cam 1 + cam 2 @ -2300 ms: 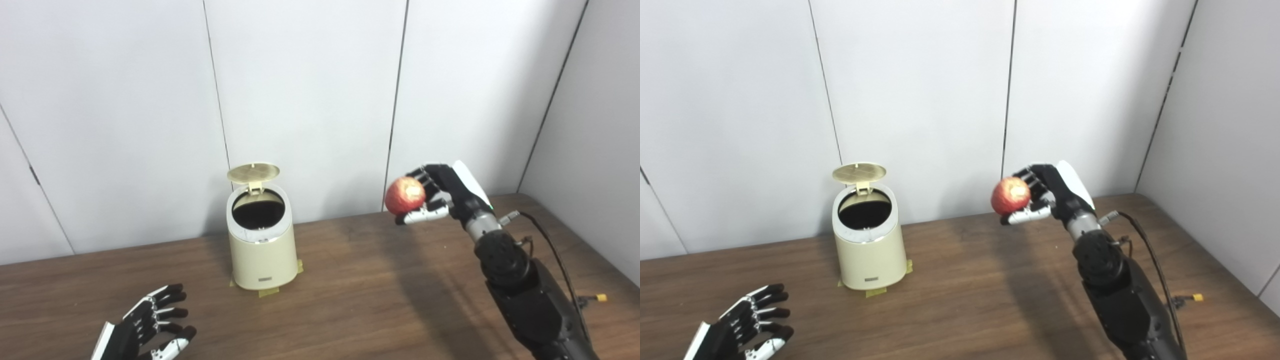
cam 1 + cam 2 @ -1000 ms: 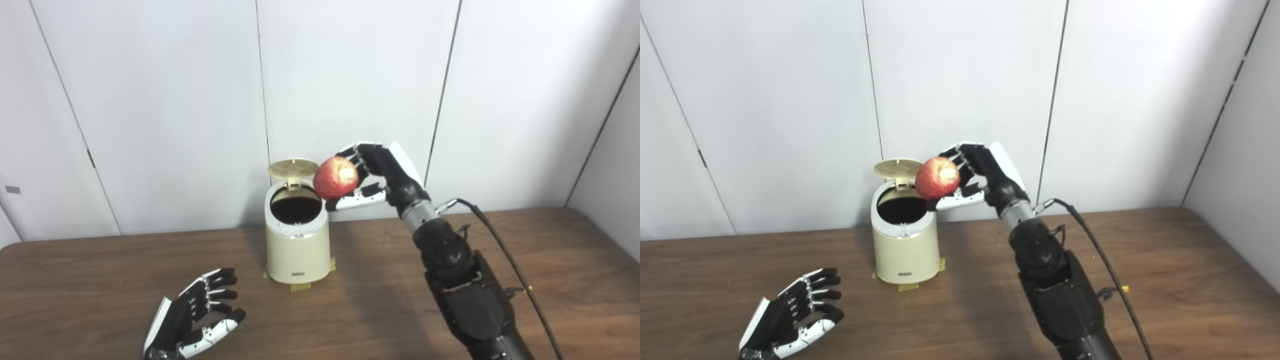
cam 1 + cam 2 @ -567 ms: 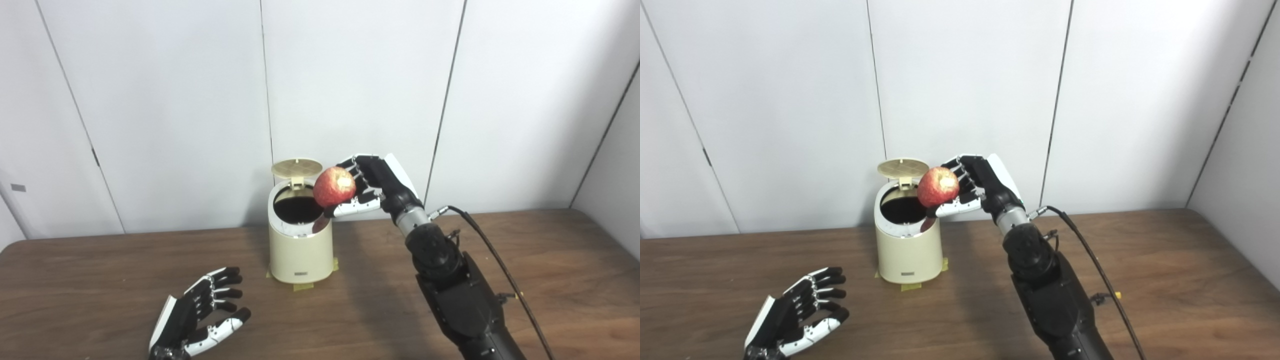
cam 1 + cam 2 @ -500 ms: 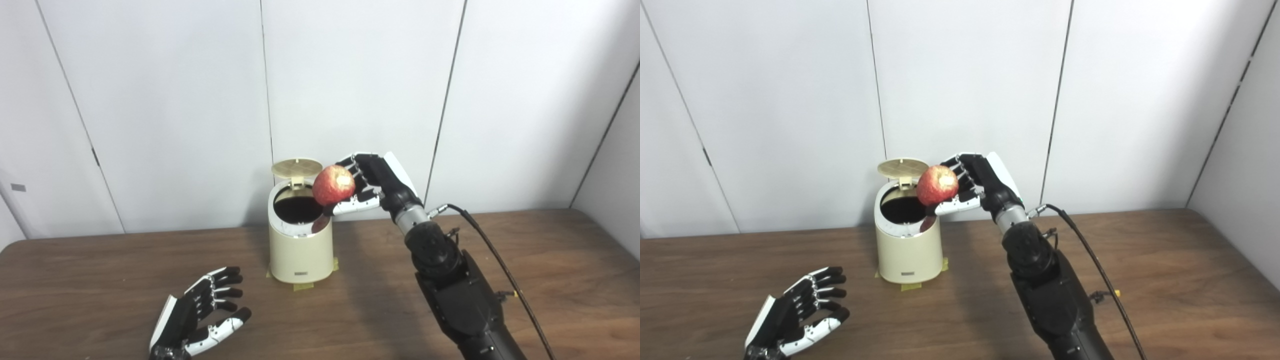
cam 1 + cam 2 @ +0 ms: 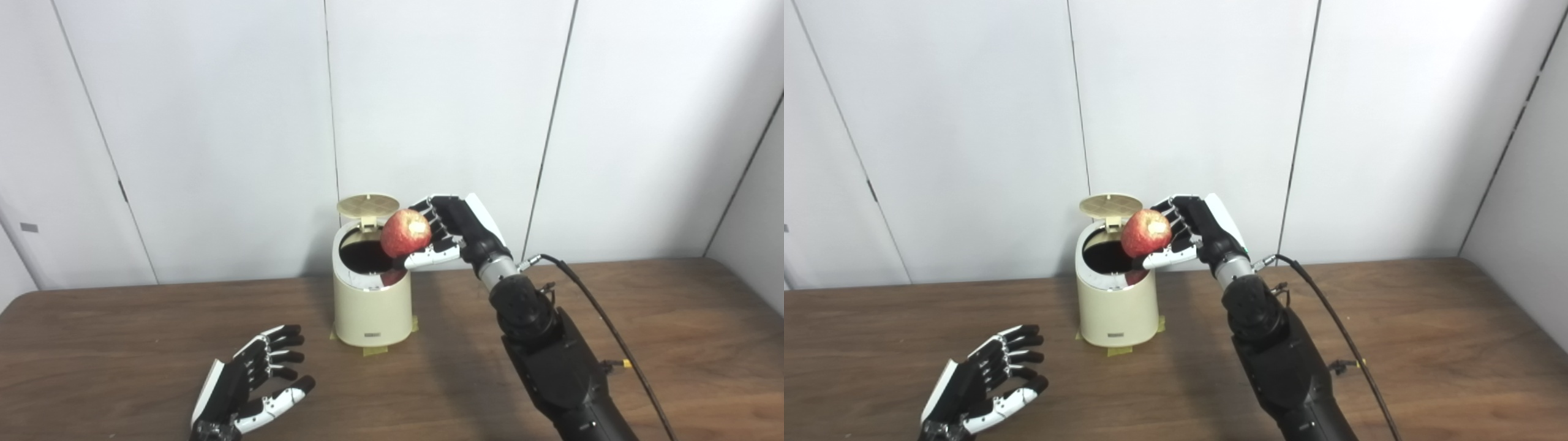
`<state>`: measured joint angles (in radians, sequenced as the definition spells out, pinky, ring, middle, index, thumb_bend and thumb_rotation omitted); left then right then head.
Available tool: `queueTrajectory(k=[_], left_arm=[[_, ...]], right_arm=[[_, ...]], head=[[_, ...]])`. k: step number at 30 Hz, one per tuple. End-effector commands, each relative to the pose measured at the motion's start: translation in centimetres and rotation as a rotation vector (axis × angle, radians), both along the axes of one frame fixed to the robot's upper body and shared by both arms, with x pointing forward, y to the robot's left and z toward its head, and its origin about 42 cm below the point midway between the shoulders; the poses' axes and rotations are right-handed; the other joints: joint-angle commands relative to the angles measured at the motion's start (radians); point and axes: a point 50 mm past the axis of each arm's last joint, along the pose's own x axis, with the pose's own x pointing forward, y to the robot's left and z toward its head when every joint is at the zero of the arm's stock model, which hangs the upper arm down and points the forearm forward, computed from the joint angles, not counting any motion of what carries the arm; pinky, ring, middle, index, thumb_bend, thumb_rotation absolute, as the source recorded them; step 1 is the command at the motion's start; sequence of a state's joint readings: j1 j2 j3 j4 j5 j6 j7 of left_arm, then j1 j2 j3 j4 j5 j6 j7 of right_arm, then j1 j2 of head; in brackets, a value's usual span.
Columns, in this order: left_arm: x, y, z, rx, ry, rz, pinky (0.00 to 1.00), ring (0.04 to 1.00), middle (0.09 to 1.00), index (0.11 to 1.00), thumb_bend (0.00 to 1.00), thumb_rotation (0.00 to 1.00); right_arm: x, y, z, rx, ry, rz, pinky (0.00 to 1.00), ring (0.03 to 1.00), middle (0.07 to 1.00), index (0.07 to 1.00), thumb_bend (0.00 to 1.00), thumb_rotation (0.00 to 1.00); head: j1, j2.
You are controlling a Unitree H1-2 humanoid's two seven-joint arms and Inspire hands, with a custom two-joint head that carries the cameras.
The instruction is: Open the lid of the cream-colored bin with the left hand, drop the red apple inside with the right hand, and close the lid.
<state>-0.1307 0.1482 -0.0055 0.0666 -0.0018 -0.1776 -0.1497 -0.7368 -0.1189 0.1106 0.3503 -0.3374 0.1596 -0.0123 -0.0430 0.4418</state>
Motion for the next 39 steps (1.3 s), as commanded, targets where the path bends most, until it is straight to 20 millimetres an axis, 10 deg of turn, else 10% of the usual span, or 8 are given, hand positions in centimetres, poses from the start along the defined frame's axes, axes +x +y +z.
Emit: queueTrajectory(k=[1, 24, 27, 39], left_arm=[[0.8, -0.7, 1.1, -0.011, -0.06, -0.004, 0.61, 0.7, 0.766, 0.788, 0.68, 0.16], [0.6, -1.3, 1.3, 0.002, -0.058, -0.015, 0.62, 0.706, 0.772, 0.798, 0.67, 0.18], [0.6, -1.3, 1.3, -0.002, -0.055, -0.012, 0.62, 0.71, 0.774, 0.797, 0.68, 0.18], [0.6, -1.4, 1.5, 0.005, -0.055, -0.006, 0.62, 0.703, 0.766, 0.792, 0.69, 0.19]], right_arm=[[0.8, 1.0, 4.0, 0.007, -0.123, 0.016, 0.38, 0.427, 0.442, 0.514, 0.52, 0.0], [1.3, 3.5, 2.9, 0.018, -0.087, 0.058, 0.51, 0.553, 0.465, 0.529, 0.52, 0.0], [1.3, 3.5, 2.5, -0.006, -0.081, 0.049, 0.55, 0.678, 0.723, 0.731, 0.83, 0.03], [1.1, 3.4, 2.5, -0.042, -0.064, 0.044, 0.53, 0.713, 0.821, 0.794, 0.87, 0.06]], head=[[0.0, 0.001], [0.02, 0.006], [0.021, 0.006], [0.022, 0.009]])
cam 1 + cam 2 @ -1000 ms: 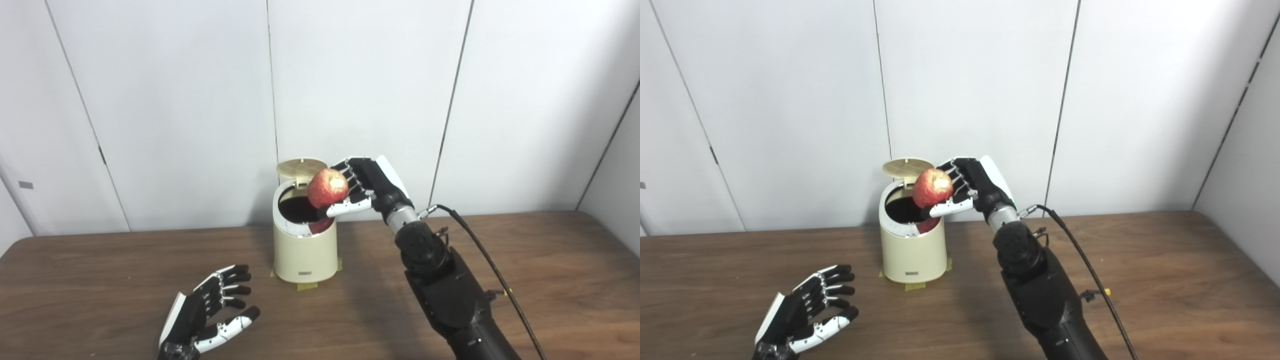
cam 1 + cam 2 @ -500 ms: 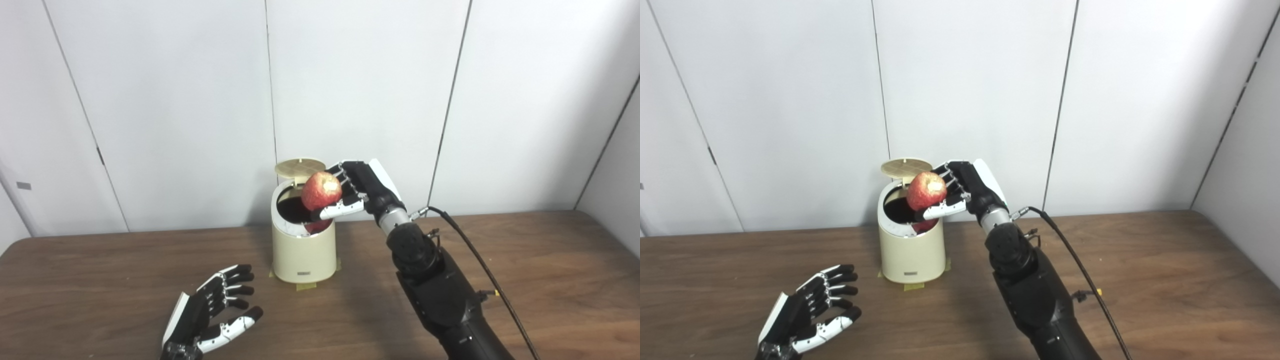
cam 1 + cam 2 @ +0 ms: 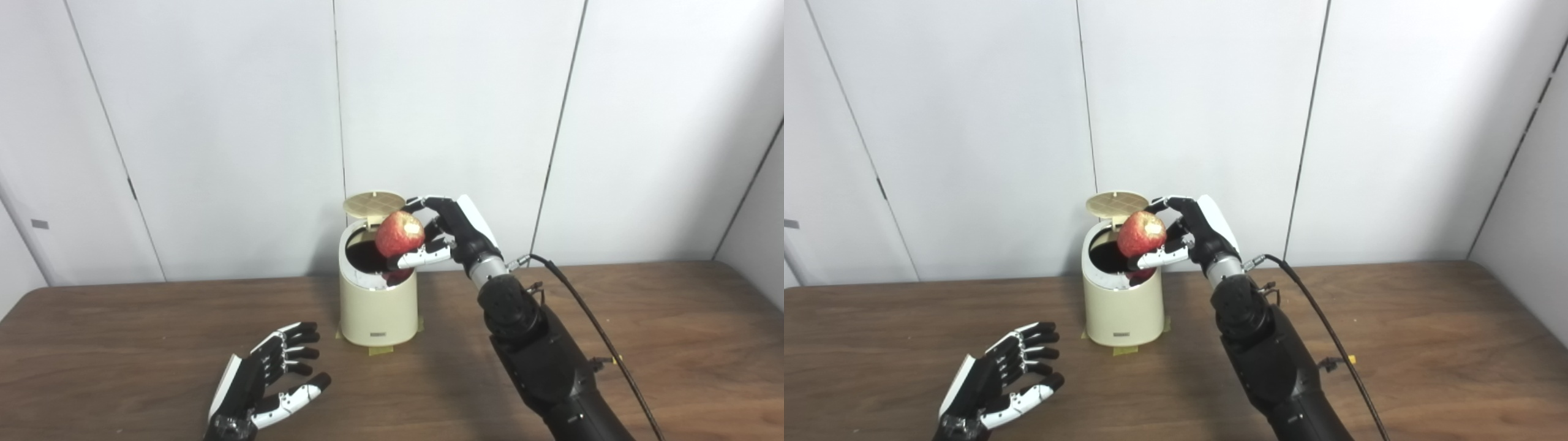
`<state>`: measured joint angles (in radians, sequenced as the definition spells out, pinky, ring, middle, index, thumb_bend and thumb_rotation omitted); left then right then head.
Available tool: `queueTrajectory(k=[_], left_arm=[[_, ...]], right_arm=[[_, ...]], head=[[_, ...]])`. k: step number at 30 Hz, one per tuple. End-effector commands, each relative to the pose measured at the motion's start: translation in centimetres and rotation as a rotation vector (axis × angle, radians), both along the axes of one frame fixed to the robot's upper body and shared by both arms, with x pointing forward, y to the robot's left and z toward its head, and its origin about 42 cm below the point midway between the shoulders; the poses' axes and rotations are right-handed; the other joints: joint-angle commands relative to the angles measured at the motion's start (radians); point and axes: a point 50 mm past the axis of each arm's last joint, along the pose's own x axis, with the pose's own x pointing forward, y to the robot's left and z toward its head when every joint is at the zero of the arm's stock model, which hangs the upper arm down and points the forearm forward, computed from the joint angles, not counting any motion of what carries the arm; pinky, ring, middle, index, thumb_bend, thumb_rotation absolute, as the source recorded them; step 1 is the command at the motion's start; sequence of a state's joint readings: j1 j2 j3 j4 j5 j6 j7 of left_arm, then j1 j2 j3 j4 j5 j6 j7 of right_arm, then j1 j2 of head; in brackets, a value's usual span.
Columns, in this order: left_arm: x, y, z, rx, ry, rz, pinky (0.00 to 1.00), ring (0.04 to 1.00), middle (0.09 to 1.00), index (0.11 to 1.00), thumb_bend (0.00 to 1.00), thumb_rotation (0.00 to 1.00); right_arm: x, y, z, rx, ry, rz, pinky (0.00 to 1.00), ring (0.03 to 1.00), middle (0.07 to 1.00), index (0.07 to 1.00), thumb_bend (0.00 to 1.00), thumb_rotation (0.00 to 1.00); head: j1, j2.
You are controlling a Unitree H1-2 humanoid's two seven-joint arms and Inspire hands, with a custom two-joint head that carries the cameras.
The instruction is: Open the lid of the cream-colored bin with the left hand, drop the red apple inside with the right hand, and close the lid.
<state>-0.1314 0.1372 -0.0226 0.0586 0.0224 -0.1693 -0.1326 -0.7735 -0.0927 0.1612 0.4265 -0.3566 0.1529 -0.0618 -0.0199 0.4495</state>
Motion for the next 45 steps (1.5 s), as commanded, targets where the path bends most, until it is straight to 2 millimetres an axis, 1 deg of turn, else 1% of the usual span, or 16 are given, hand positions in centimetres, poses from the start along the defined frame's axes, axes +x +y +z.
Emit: queueTrajectory(k=[1, 7, 11, 14, 23, 30, 32, 34, 36, 39, 41, 42, 45], left_arm=[[0.5, -0.6, 1.5, -0.007, -0.052, -0.007, 0.62, 0.703, 0.767, 0.793, 0.68, 0.18], [0.5, -0.6, 1.4, -0.012, -0.051, -0.008, 0.63, 0.71, 0.771, 0.798, 0.68, 0.18], [0.5, -0.5, 1.4, -0.009, -0.051, -0.008, 0.61, 0.703, 0.767, 0.795, 0.68, 0.18], [0.5, -0.5, 1.4, -0.01, -0.052, -0.007, 0.62, 0.703, 0.765, 0.791, 0.68, 0.17], [0.5, -0.6, 1.4, -0.009, -0.052, -0.01, 0.62, 0.706, 0.766, 0.791, 0.68, 0.17], [0.5, -0.6, 1.5, -0.005, -0.051, -0.007, 0.63, 0.706, 0.768, 0.791, 0.68, 0.17], [0.5, -0.6, 1.5, -0.004, -0.051, -0.009, 0.63, 0.708, 0.769, 0.792, 0.68, 0.18], [0.4, -0.6, 1.5, -0.003, -0.051, -0.011, 0.63, 0.706, 0.769, 0.793, 0.68, 0.18], [0.4, -0.7, 1.5, -0.003, -0.05, -0.012, 0.63, 0.704, 0.762, 0.792, 0.69, 0.19], [0.3, -0.6, 1.4, -0.008, -0.051, -0.013, 0.63, 0.704, 0.763, 0.793, 0.69, 0.19], [0.3, -0.6, 1.4, -0.011, -0.053, -0.013, 0.63, 0.703, 0.762, 0.791, 0.69, 0.19], [0.3, -0.6, 1.5, -0.011, -0.056, -0.012, 0.63, 0.704, 0.762, 0.789, 0.69, 0.19], [0.2, -0.6, 1.6, -0.008, -0.062, -0.009, 0.62, 0.7, 0.761, 0.787, 0.69, 0.19]], right_arm=[[0.3, 1.0, 3.0, -0.01, -0.067, 0.043, 0.53, 0.715, 0.824, 0.797, 0.87, 0.06], [0.2, 0.9, 3.0, -0.024, -0.054, 0.04, 0.51, 0.702, 0.822, 0.798, 0.86, 0.08], [0.2, 0.8, 3.0, -0.022, -0.054, 0.045, 0.5, 0.693, 0.815, 0.79, 0.86, 0.07], [0.2, 0.9, 3.0, -0.016, -0.052, 0.051, 0.51, 0.693, 0.811, 0.786, 0.86, 0.06], [0.1, 1.0, 2.8, -0.015, -0.049, 0.069, 0.51, 0.708, 0.826, 0.801, 0.89, 0.09], [-0.1, 0.8, 2.8, -0.013, -0.058, 0.076, 0.5, 0.7, 0.823, 0.801, 0.89, 0.09], [-0.2, 0.4, 2.7, 0.012, -0.077, 0.07, 0.49, 0.694, 0.815, 0.796, 0.88, 0.09], [-0.6, -0.2, 2.7, 0.046, -0.107, 0.056, 0.48, 0.67, 0.789, 0.773, 0.88, 0.08], [-1.2, -1.0, 2.6, 0.081, -0.142, 0.041, 0.47, 0.644, 0.753, 0.746, 0.84, 0.11], [-2.3, -2.8, 1.6, 0.164, -0.199, 0.015, 0.46, 0.621, 0.726, 0.724, 0.81, 0.13], [-3.2, -3.9, 0.8, 0.25, -0.191, 0.003, 0.45, 0.581, 0.702, 0.705, 0.81, 0.14], [-3.7, -4.6, 0.3, 0.296, -0.173, 0.005, 0.45, 0.575, 0.705, 0.707, 0.8, 0.13], [-5.7, -6.4, -1.1, 0.342, -0.139, 0.076, 0.53, 0.604, 0.736, 0.749, 0.8, 0.16]], head=[[0.0, 0.002], [-0.001, 0.004], [-0.001, 0.005], [-0.001, 0.005], [0.001, 0.01], [0.001, 0.01], [0.001, 0.01], [0.001, 0.01], [0.01, 0.005], [0.017, 0.004], [0.024, 0.006], [0.026, 0.006], [0.035, 0.007]])
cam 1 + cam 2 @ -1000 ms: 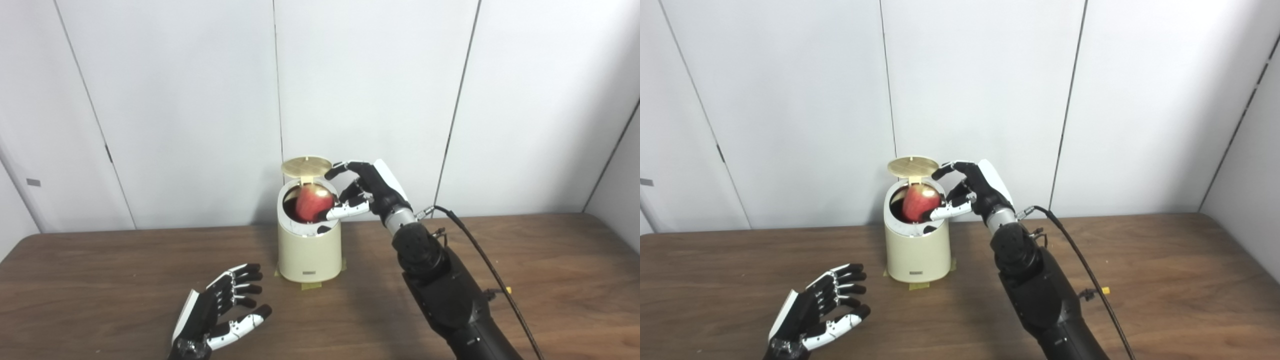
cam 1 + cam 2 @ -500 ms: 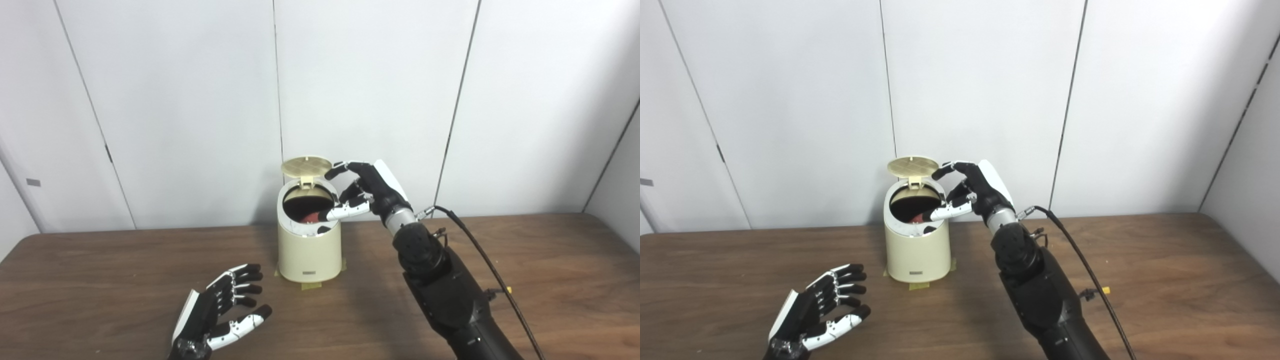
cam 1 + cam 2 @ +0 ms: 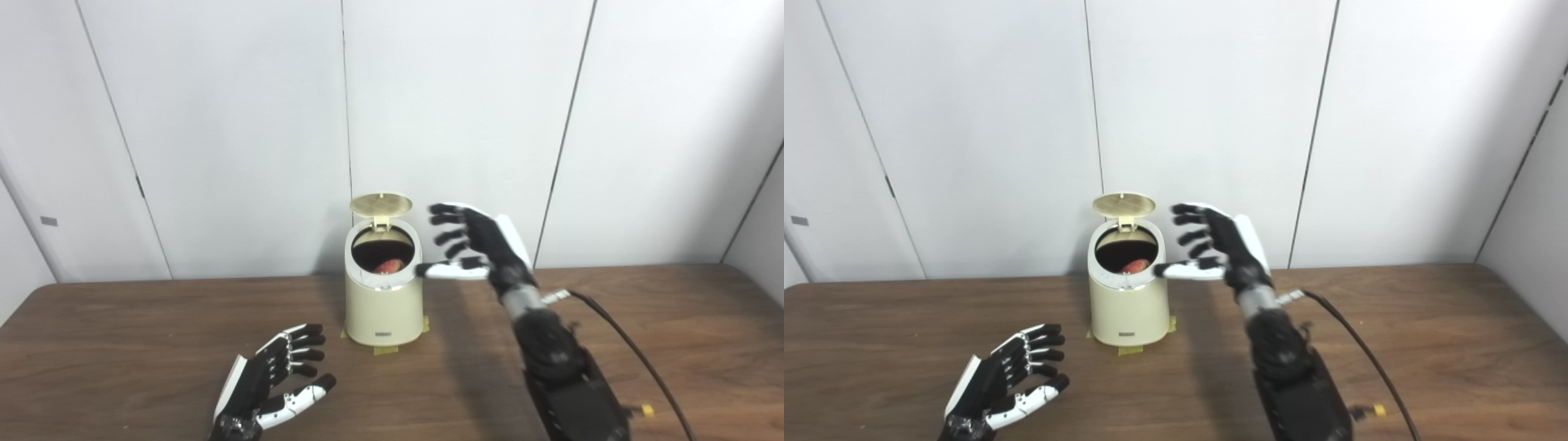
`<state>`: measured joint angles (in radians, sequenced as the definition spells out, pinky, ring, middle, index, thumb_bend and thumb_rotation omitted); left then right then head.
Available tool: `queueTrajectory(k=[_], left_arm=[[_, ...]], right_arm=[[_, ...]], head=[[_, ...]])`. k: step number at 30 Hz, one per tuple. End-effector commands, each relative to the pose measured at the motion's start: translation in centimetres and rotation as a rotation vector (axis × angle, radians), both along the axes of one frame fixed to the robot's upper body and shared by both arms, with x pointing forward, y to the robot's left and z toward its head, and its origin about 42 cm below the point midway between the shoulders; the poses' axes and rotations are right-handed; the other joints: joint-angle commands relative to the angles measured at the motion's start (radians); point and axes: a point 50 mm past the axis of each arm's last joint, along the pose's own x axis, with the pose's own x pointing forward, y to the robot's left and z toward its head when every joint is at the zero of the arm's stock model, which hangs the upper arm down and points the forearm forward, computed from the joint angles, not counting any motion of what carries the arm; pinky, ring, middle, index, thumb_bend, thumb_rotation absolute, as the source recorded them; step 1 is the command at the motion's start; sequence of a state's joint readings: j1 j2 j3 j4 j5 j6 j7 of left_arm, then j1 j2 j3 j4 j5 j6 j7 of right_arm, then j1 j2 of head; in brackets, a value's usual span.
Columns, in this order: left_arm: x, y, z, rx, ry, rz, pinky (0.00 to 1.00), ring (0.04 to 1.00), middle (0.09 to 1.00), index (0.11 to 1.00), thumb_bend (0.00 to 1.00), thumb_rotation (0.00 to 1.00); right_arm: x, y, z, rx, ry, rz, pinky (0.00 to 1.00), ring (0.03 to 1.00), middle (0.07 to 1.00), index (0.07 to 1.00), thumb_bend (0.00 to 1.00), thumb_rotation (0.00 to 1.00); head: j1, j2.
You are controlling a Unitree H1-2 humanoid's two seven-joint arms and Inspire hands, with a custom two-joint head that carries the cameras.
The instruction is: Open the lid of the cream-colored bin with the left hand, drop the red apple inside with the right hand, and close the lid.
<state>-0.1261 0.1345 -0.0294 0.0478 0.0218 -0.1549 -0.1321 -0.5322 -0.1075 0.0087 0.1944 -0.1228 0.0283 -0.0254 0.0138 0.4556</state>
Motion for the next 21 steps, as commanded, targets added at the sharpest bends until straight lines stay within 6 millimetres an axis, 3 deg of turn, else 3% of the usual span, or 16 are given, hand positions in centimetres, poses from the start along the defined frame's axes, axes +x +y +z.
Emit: queueTrajectory(k=[1, 7, 12, 15, 19, 21], left_arm=[[0.4, -0.3, 1.6, -0.007, -0.073, -0.004, 0.62, 0.699, 0.762, 0.788, 0.68, 0.19], [0.4, -0.2, 1.5, -0.004, -0.07, 0.009, 0.62, 0.696, 0.761, 0.79, 0.69, 0.18], [0.5, 0.1, 1.3, -0.01, -0.076, 0.015, 0.62, 0.699, 0.765, 0.791, 0.68, 0.19], [0.6, 0.3, 1.4, -0.013, -0.085, 0.021, 0.62, 0.704, 0.772, 0.794, 0.68, 0.18], [1.1, 0.5, 2.9, -0.002, -0.127, 0.029, 0.62, 0.712, 0.781, 0.807, 0.67, 0.18], [1.4, 0.7, 4.0, 0.017, -0.152, 0.035, 0.62, 0.725, 0.802, 0.833, 0.69, 0.22]], right_arm=[[-0.9, -0.9, 1.8, 0.011, -0.095, 0.082, 0.54, 0.609, 0.74, 0.759, 0.81, 0.17], [-4.0, -2.3, -1.1, 0.057, -0.062, 0.184, 0.56, 0.64, 0.779, 0.81, 0.85, 0.27], [-5.6, -1.5, -2.7, 0.08, -0.031, 0.189, 0.51, 0.643, 0.8, 0.817, 0.86, 0.29], [-6.5, -0.8, -3.4, 0.112, -0.015, 0.183, 0.53, 0.65, 0.806, 0.819, 0.81, 0.25], [-7.2, -0.5, -5.0, 0.183, 0.003, 0.157, 0.54, 0.658, 0.804, 0.812, 0.83, 0.25], [-7.4, -0.4, -5.4, 0.2, 0.006, 0.149, 0.54, 0.669, 0.801, 0.814, 0.83, 0.27]], head=[[0.008, 0.002], [0.032, -0.011], [0.036, -0.021], [0.037, -0.02], [0.047, -0.02], [0.046, -0.021]])
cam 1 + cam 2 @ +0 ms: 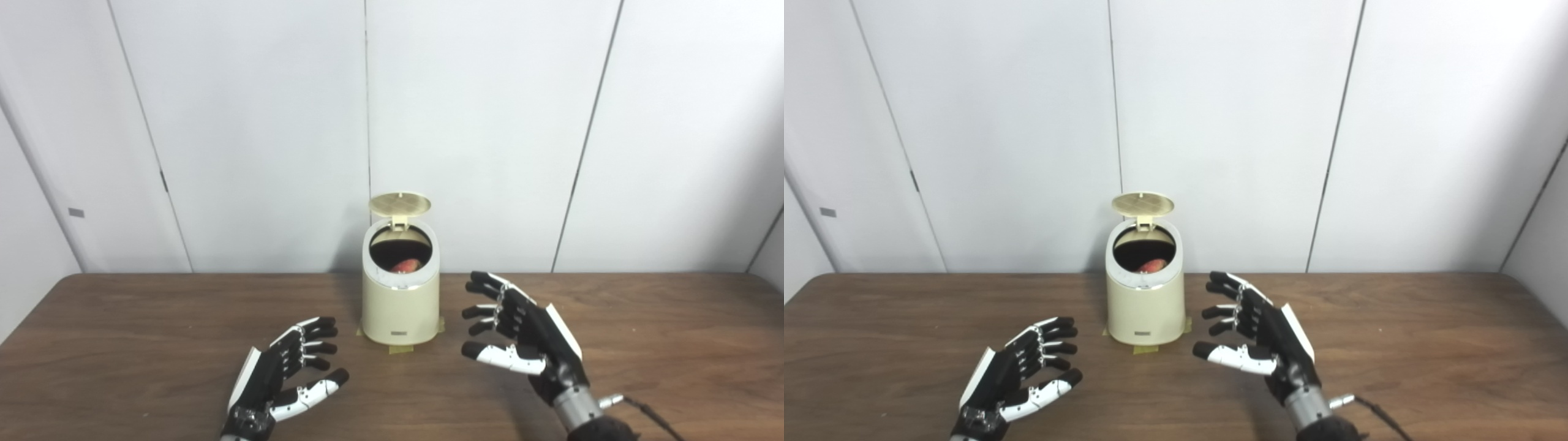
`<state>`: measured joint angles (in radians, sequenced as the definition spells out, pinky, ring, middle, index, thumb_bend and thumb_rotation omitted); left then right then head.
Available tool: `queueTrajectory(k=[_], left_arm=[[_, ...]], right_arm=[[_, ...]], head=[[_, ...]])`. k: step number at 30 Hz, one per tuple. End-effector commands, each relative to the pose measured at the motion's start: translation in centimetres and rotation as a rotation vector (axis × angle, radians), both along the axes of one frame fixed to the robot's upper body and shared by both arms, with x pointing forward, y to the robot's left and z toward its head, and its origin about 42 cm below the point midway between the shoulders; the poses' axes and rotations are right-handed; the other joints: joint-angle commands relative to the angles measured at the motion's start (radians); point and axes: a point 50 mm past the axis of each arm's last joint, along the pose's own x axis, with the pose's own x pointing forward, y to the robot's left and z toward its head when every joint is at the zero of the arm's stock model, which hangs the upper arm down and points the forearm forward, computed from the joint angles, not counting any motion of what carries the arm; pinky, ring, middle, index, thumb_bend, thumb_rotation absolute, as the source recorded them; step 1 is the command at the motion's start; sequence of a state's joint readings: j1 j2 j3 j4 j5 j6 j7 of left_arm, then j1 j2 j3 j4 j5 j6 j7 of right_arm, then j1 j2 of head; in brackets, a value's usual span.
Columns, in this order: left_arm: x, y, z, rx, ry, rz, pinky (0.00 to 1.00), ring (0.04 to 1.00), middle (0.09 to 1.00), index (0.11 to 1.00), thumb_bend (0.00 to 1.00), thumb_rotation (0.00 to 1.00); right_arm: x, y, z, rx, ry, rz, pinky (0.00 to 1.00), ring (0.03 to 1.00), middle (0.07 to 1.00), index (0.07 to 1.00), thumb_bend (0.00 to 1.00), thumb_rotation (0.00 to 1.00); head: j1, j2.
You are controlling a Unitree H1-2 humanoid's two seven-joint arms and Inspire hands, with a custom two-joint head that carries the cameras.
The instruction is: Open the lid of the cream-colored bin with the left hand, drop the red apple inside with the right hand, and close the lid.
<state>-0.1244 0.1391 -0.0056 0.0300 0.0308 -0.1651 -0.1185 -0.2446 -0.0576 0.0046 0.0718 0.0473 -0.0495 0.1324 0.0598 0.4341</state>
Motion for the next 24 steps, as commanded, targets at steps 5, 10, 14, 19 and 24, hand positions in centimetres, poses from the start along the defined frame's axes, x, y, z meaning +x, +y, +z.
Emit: queueTrajectory(k=[5, 10, 14, 19, 24], left_arm=[[3.4, 0.4, 8.1, 0.087, -0.18, 0.01, 0.64, 0.76, 0.841, 0.867, 0.74, 0.26], [6.3, 0.3, 13.3, 0.175, -0.225, 0.017, 0.66, 0.827, 0.882, 0.893, 0.77, 0.28], [8.8, -0.4, 17.4, 0.241, -0.255, 0.007, 0.73, 0.892, 0.924, 0.929, 0.78, 0.27], [11.9, -1.8, 21.0, 0.331, -0.306, -0.004, 0.72, 0.909, 0.943, 0.935, 0.85, 0.31], [14.1, -3.1, 22.5, 0.417, -0.33, -0.023, 0.78, 0.923, 0.948, 0.94, 0.91, 0.32]], right_arm=[[0.2, -0.3, 1.5, 0.029, -0.1, -0.046, 0.56, 0.67, 0.783, 0.8, 0.84, 0.29], [0.0, -0.5, 1.2, 0.061, -0.092, -0.062, 0.56, 0.661, 0.774, 0.8, 0.83, 0.27], [-0.1, -0.6, 1.1, 0.055, -0.087, -0.068, 0.56, 0.656, 0.776, 0.799, 0.83, 0.27], [-0.1, -0.5, 1.0, 0.053, -0.08, -0.073, 0.55, 0.658, 0.78, 0.796, 0.82, 0.27], [-0.1, -0.3, 1.0, 0.053, -0.074, -0.071, 0.57, 0.664, 0.783, 0.794, 0.82, 0.27]], head=[[-0.017, -0.001], [-0.014, -0.003], [-0.013, -0.005], [-0.016, -0.005], [-0.021, -0.011]])
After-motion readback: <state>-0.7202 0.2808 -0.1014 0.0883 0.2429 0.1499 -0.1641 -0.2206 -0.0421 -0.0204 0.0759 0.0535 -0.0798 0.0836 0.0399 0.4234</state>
